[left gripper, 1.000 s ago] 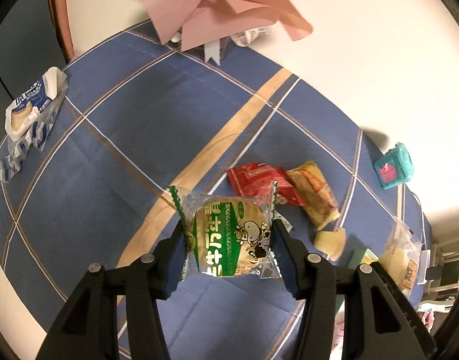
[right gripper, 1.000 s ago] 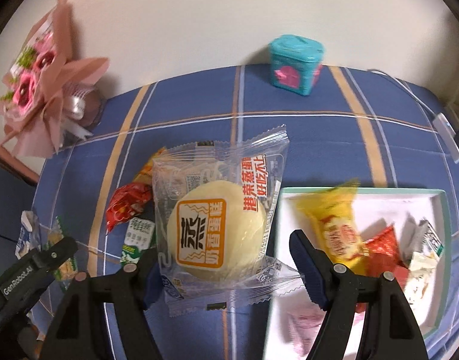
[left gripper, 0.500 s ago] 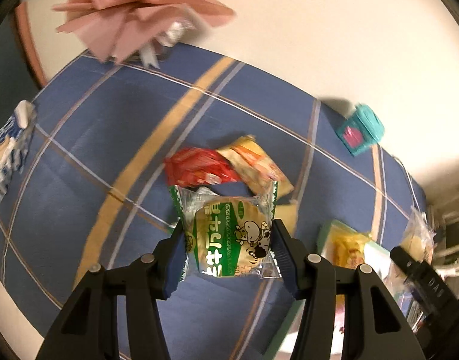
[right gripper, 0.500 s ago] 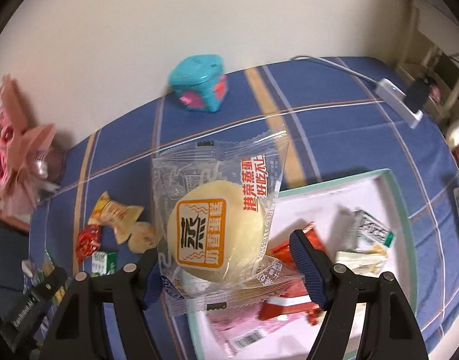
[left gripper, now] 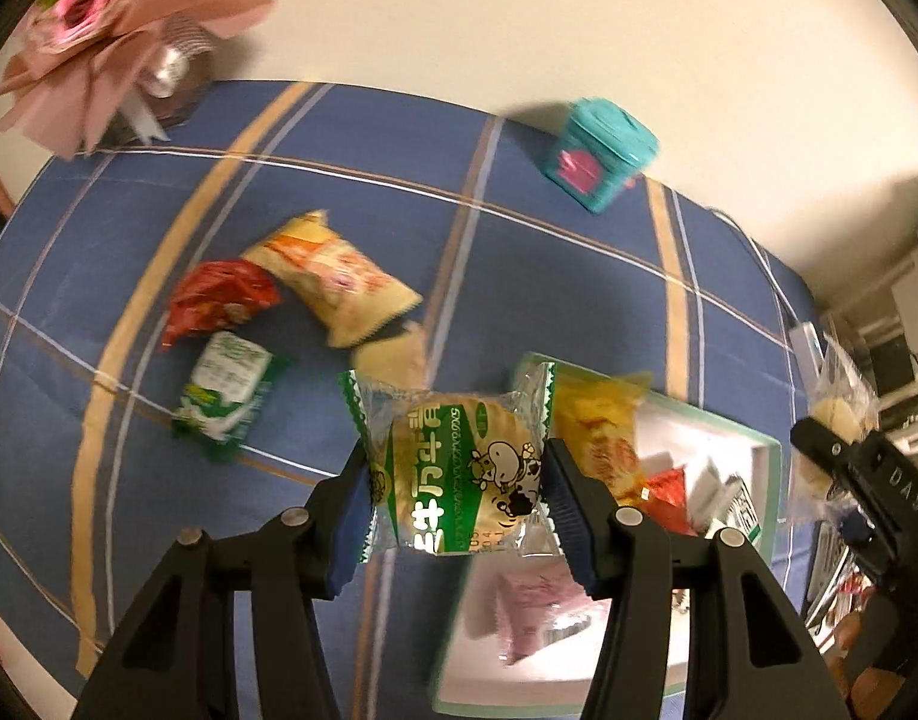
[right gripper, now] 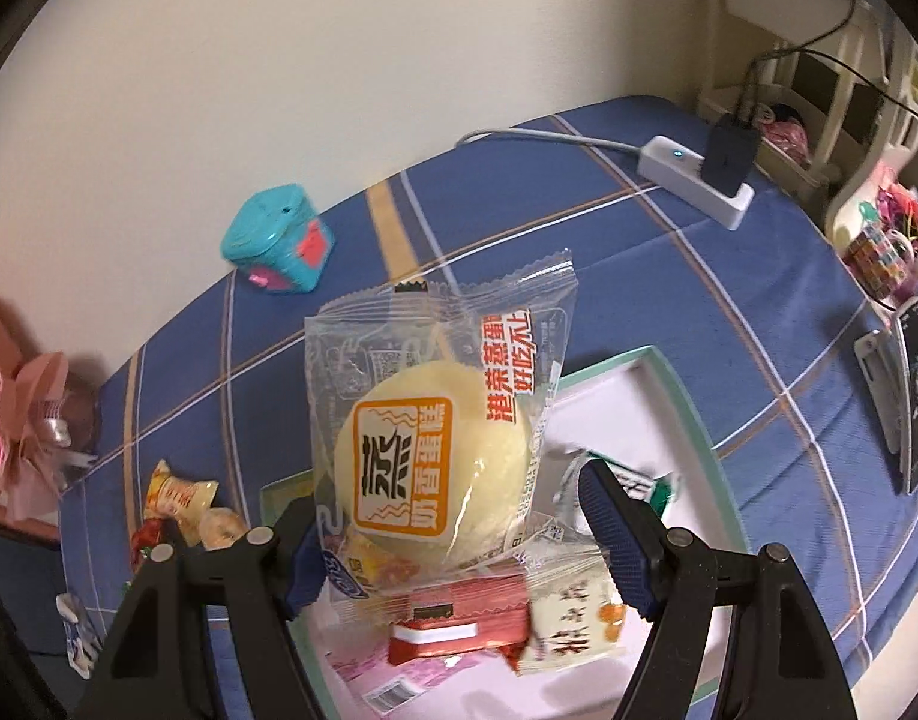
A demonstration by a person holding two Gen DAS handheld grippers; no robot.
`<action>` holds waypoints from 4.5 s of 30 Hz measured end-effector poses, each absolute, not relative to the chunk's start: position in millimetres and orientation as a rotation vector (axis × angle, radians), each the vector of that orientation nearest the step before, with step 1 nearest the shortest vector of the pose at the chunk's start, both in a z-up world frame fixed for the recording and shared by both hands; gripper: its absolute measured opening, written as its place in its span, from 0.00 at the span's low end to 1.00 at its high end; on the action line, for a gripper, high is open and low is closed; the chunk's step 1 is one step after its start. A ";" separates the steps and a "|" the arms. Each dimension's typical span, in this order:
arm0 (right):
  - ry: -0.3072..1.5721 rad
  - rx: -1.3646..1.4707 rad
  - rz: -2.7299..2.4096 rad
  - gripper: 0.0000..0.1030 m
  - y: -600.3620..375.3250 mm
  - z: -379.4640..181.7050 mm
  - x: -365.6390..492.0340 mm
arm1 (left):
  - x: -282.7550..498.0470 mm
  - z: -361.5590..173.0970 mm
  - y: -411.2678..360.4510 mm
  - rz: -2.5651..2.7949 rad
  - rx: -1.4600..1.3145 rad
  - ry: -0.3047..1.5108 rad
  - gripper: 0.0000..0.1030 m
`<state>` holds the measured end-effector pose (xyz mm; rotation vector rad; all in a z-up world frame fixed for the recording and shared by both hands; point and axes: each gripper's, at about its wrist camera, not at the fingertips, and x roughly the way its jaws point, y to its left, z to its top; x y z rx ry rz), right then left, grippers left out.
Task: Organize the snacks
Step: 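Carry the cookie pack with the left tool while the right tool carries the bun to the tray, then open both grippers to release the cookie pack and bun in the tray, then lift both tools from the tray and move them back to the loose snacks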
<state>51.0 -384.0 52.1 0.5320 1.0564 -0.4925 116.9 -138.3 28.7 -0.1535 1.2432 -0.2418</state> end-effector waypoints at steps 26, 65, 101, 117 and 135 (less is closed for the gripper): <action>1.093 0.583 -0.522 0.75 -418.2 32.5 46.7 | 108.6 -16.1 -193.1 -0.279 -0.075 1.354 0.55; 1.163 0.495 -0.491 1.00 -404.2 11.7 62.8 | 110.8 -15.6 -201.1 -0.323 -0.111 1.345 0.81; 1.122 0.367 -0.441 1.00 -378.5 46.2 67.9 | 128.8 38.9 -119.9 -0.139 -0.249 1.095 1.00; 1.124 0.279 -0.350 1.00 -317.8 56.9 86.7 | 137.2 30.6 -59.9 0.008 -0.179 1.141 1.00; 1.156 0.205 -0.236 1.00 -231.9 45.0 112.8 | 140.8 27.8 30.7 0.122 -0.205 1.152 1.00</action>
